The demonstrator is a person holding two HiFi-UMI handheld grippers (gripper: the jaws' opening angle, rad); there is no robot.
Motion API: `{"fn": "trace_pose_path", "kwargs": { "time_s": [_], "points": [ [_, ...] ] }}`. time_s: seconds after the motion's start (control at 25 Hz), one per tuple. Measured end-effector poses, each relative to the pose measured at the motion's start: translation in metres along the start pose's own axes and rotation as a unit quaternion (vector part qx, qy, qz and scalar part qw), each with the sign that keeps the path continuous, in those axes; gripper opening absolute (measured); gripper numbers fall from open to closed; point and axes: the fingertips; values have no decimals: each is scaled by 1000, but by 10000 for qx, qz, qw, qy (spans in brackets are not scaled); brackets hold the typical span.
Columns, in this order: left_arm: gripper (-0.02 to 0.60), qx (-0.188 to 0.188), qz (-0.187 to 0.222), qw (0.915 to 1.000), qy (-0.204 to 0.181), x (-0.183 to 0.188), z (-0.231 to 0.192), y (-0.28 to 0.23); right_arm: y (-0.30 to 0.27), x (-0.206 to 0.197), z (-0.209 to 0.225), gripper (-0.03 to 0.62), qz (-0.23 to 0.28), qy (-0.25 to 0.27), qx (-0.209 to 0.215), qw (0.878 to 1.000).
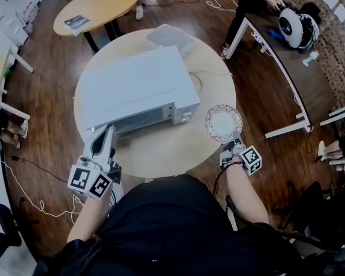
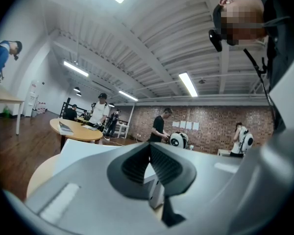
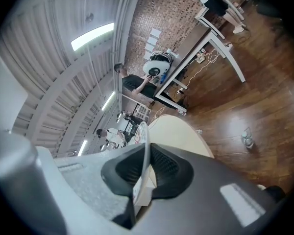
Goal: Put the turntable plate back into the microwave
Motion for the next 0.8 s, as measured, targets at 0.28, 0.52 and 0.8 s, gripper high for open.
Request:
{"fn": "trace_pose_path", "kwargs": {
  "time_s": [0.28,0.52,0.8],
  "points": [
    [3,19,-27,10000,64,-5,-6,7,6,-5,-6,18,-28,41,2,10000],
    [3,18,-93,9999,101,-11,-11,8,14,-14,-5,18,-108,17,-52,9999],
    [3,-60,-155,9999,41,-13,-10,10,19,-27,-10,18,-219,-36,-1,9998]
  ]
}}
Point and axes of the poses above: the fingertips, and each gripper's own axes: y backward along the fingers, z to its right, x out of its top, and after that the axes turned 12 degrees about y, right-handed
